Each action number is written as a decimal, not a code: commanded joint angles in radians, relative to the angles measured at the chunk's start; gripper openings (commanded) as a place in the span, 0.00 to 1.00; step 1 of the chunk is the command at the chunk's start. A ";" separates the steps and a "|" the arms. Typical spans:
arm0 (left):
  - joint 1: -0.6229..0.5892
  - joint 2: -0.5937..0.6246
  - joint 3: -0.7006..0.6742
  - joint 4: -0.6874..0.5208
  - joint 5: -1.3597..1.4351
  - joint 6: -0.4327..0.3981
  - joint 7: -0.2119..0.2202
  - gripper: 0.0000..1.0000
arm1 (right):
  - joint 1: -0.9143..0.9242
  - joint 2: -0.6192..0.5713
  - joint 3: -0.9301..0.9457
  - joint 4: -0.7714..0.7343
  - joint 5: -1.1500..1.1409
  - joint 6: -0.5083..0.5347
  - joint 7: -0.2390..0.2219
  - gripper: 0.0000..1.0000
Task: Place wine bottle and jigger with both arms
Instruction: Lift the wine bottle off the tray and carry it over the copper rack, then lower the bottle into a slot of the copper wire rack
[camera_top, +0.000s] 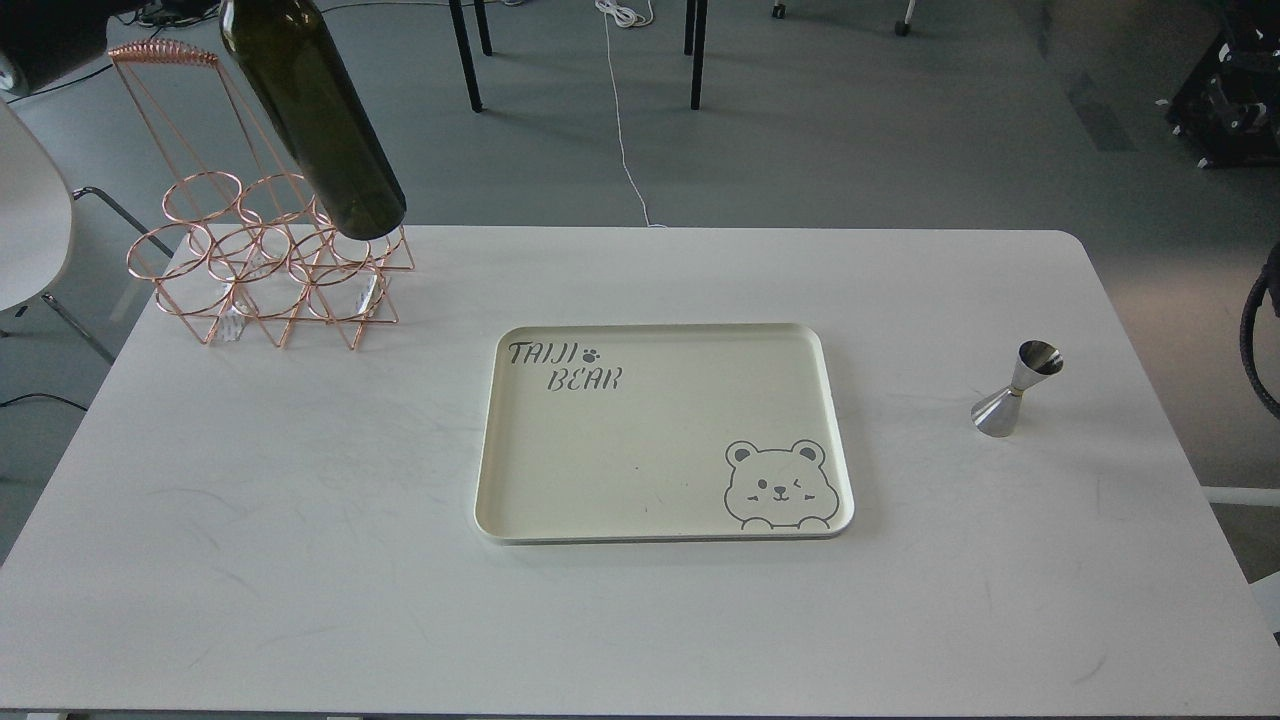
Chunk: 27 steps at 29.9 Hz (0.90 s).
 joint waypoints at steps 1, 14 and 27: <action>-0.003 -0.001 0.032 0.034 0.002 0.001 0.000 0.14 | 0.004 -0.003 0.000 -0.002 0.000 0.002 -0.004 0.97; -0.014 -0.033 0.092 0.118 0.005 0.038 0.003 0.14 | 0.004 0.001 0.000 0.000 0.000 0.002 -0.006 0.97; -0.014 -0.074 0.125 0.144 0.002 0.066 0.007 0.14 | 0.004 0.002 0.001 -0.003 0.000 -0.003 -0.006 0.97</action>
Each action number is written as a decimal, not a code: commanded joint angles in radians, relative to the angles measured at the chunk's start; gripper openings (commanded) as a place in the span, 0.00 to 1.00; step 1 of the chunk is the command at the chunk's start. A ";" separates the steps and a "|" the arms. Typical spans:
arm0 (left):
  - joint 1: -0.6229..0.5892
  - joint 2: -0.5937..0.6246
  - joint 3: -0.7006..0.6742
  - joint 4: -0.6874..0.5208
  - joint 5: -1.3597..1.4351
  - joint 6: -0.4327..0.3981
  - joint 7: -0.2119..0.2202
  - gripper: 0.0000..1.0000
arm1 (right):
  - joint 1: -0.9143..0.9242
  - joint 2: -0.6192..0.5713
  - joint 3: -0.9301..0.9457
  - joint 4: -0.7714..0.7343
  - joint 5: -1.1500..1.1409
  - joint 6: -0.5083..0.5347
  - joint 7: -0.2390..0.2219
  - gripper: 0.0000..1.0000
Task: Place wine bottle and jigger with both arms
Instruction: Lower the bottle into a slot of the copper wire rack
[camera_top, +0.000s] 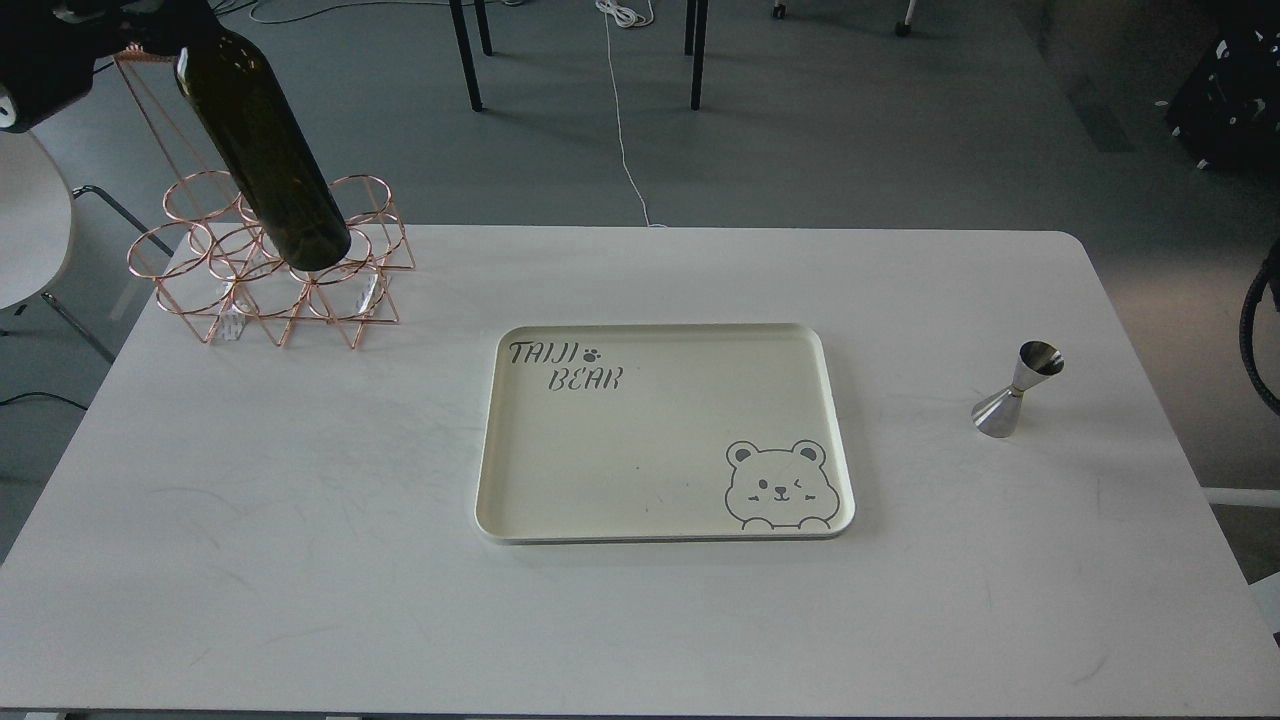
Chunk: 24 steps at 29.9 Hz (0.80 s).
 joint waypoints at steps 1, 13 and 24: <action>0.001 -0.014 0.011 0.002 -0.003 0.003 0.005 0.14 | 0.000 0.000 0.001 0.000 0.000 -0.002 0.000 0.97; 0.001 -0.022 0.050 0.048 0.003 0.048 -0.001 0.15 | -0.002 -0.004 -0.001 -0.001 0.000 0.001 0.000 0.97; 0.003 -0.033 0.091 0.051 -0.003 0.055 0.001 0.16 | -0.002 -0.004 -0.001 -0.001 0.000 0.001 0.000 0.97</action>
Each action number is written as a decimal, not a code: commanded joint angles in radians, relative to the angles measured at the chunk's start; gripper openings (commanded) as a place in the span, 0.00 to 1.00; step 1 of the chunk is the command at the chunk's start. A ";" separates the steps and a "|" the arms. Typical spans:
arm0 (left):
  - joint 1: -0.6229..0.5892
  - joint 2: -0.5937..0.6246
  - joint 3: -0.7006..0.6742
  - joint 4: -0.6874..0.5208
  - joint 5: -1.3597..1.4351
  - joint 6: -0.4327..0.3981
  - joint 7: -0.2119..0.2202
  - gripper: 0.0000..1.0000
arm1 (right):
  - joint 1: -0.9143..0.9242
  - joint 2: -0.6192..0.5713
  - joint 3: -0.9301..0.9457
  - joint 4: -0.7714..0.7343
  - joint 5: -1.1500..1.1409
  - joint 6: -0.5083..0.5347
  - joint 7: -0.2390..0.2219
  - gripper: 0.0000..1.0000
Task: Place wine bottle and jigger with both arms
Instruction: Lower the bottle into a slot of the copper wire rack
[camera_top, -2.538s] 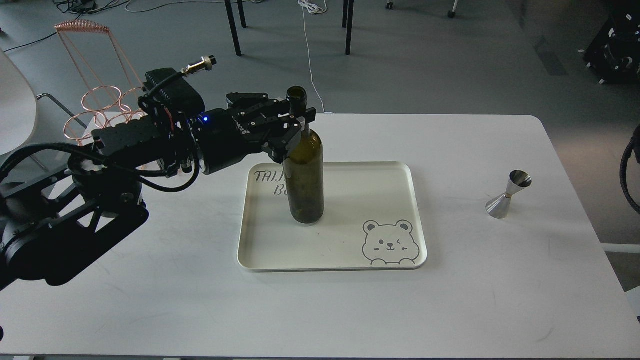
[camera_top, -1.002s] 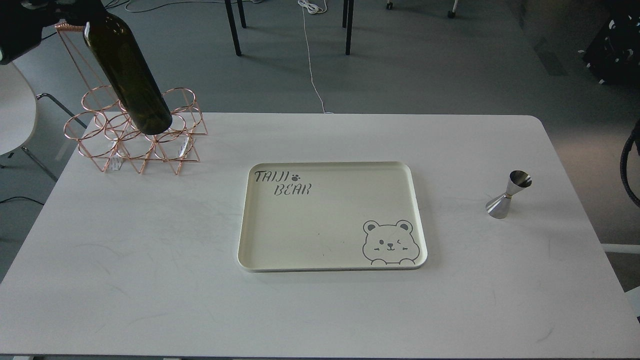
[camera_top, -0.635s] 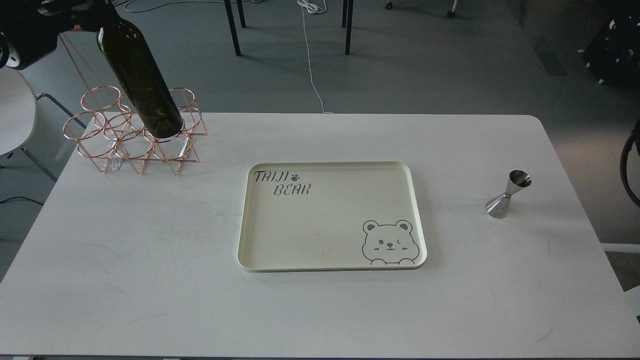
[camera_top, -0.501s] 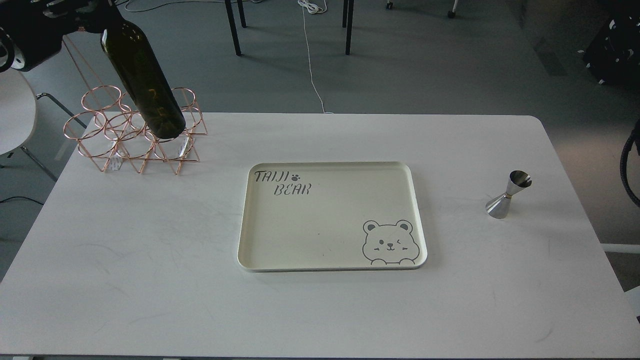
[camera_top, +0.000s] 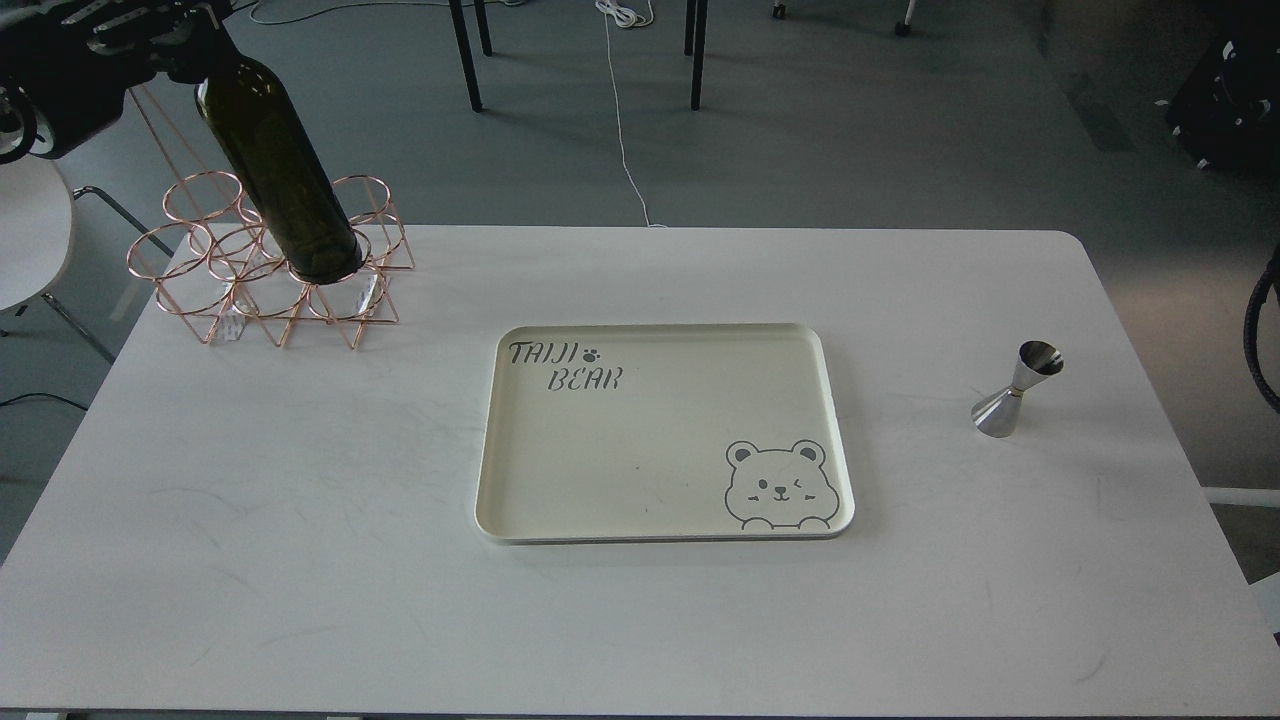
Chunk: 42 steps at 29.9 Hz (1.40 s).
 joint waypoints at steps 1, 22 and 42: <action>0.000 -0.003 0.026 0.000 -0.004 0.013 0.001 0.16 | -0.001 -0.001 -0.001 0.000 0.000 0.000 0.000 0.97; 0.008 -0.041 0.076 0.002 -0.014 0.030 0.001 0.23 | -0.005 -0.006 -0.001 0.000 0.000 0.002 0.000 0.97; 0.009 -0.057 0.098 0.002 -0.018 0.030 0.013 0.50 | -0.009 -0.006 0.001 0.001 0.000 0.000 0.000 0.97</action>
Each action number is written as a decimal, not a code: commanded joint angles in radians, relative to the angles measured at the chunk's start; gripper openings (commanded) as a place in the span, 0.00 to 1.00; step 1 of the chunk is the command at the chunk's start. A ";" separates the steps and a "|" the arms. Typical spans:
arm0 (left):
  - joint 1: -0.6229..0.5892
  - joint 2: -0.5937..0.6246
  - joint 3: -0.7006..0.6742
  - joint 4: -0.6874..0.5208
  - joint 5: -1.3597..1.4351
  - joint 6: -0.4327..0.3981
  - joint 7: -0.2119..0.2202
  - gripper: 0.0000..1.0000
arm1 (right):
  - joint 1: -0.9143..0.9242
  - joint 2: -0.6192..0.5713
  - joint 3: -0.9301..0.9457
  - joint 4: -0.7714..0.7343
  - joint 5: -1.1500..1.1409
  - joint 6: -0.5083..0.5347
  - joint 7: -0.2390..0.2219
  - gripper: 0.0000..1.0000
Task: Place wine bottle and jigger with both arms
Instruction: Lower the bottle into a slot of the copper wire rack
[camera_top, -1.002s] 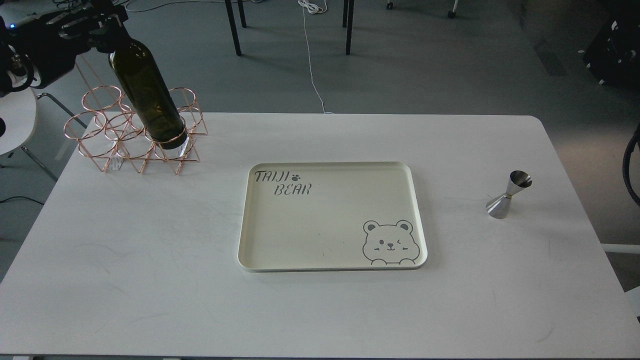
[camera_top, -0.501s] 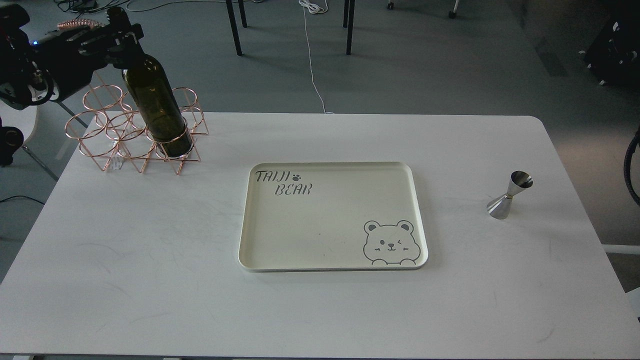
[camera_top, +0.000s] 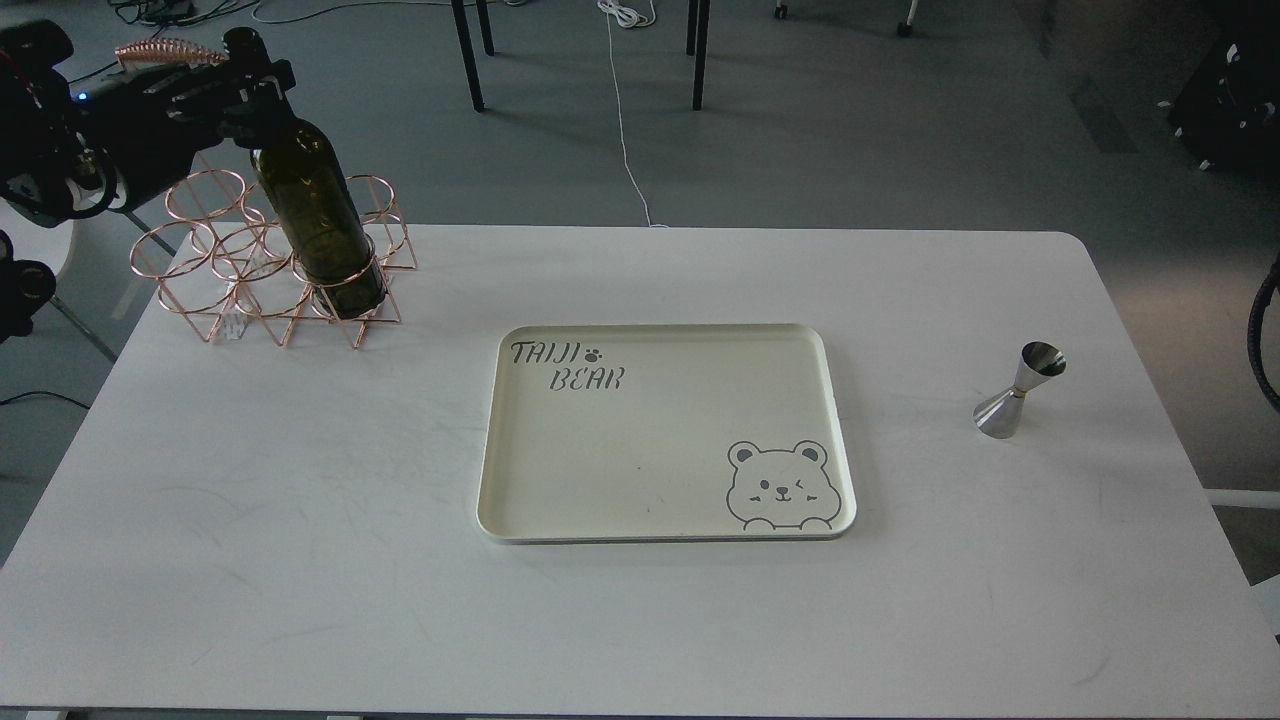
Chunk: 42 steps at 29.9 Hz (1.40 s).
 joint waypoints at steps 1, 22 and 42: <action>0.000 -0.004 0.000 0.000 0.000 0.000 0.002 0.52 | -0.003 0.000 -0.001 0.000 0.000 0.001 0.000 0.97; 0.002 -0.007 -0.002 0.001 -0.055 0.000 0.001 0.92 | -0.003 0.000 -0.001 0.000 0.000 0.003 0.000 0.97; 0.000 -0.003 0.084 0.021 -0.071 0.058 -0.008 0.37 | -0.002 0.000 -0.001 0.000 0.000 0.003 0.000 0.97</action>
